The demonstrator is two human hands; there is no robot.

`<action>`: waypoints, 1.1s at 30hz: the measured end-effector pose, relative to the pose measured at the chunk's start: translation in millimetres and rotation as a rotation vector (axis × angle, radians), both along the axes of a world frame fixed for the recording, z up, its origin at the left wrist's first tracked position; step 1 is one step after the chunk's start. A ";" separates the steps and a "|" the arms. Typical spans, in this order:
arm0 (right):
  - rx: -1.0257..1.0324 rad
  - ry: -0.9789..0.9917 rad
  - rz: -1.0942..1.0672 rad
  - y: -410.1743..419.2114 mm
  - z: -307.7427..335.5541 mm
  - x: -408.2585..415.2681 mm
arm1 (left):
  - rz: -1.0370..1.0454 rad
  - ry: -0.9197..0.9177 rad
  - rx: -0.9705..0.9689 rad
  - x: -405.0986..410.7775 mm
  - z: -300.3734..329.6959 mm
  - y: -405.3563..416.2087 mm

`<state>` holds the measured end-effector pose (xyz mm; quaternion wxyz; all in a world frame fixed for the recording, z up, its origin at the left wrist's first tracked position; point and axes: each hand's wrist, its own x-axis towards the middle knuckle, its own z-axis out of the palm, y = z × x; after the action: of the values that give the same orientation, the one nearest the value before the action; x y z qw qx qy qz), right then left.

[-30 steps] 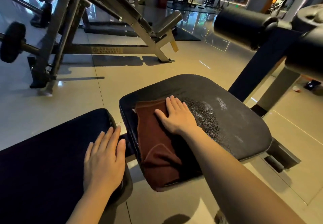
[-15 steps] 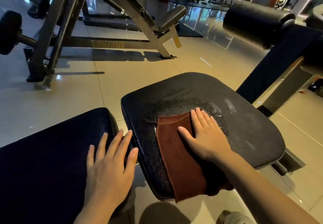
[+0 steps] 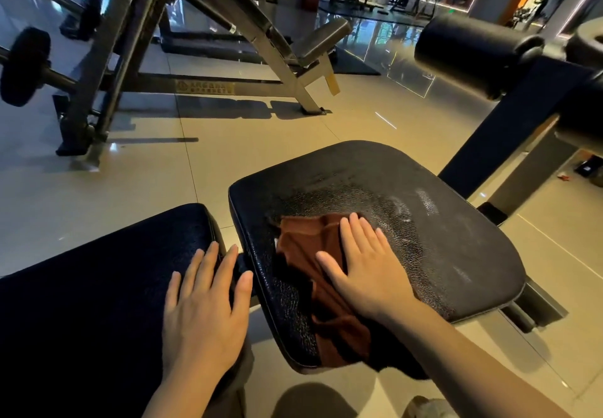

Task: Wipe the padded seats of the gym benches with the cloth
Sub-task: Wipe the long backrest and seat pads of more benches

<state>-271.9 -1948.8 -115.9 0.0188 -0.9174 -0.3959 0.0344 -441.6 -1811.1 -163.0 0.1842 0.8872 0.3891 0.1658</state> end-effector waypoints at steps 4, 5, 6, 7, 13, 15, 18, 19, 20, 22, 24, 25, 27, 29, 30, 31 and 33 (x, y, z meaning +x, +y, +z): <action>0.009 0.021 0.000 1.8 2.9 14.0 | 0.030 0.020 -0.025 0.4 4.9 -3.4; 0.008 0.020 -0.018 10.5 4.2 25.2 | 0.032 0.010 -0.034 0.3 5.5 -4.1; 0.001 0.019 -0.037 21.0 5.3 37.5 | 0.034 -0.005 -0.038 0.2 5.0 -4.3; -0.008 0.019 -0.048 32.4 4.9 49.7 | 0.038 -0.024 -0.036 1.0 3.3 -3.4; -0.042 0.016 0.069 90.5 -3.5 65.2 | 0.072 -0.077 -0.043 7.0 -3.9 -0.8; -0.031 0.029 0.140 95.3 -3.8 45.9 | 0.070 -0.109 -0.064 7.1 -2.1 1.0; -0.004 0.041 0.256 84.0 -6.4 2.2 | 0.051 -0.123 -0.079 6.2 1.3 2.5; 0.007 0.048 0.280 77.0 -6.8 -13.2 | 0.045 -0.114 -0.081 5.2 1.4 3.5; 0.012 0.069 0.295 68.1 -5.6 -26.3 | 0.038 -0.105 -0.088 4.2 3.5 3.7; 0.015 0.116 0.283 47.1 -2.8 -40.6 | 0.020 -0.090 -0.088 2.1 9.0 0.9; 0.037 0.120 0.226 23.4 -0.4 -38.3 | 0.022 -0.056 -0.110 1.3 15.6 -3.9; 0.049 0.104 0.180 10.6 -0.3 -33.3 | 0.025 -0.033 -0.121 1.4 17.8 -5.8; 0.048 0.062 0.073 -15.7 1.3 -19.3 | 0.044 -0.035 -0.105 3.3 16.7 -8.5; 0.037 0.025 -0.015 -38.1 3.6 -7.0 | 0.055 -0.033 -0.077 4.8 10.5 -8.2; 0.028 0.017 -0.044 -45.9 5.5 -3.1 | 0.055 -0.017 -0.064 5.0 7.5 -7.4; 0.016 0.015 -0.062 -50.6 7.3 0.4 | 0.055 -0.003 -0.055 4.6 4.3 -6.9; 0.001 0.013 -0.063 -48.8 6.8 10.1 | 0.059 -0.008 -0.054 5.0 2.1 -6.3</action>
<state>-261.8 -1997.7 -109.1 0.0228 -0.9292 -0.3667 0.0394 -436.6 -1817.4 -160.8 0.2044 0.8694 0.4189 0.1641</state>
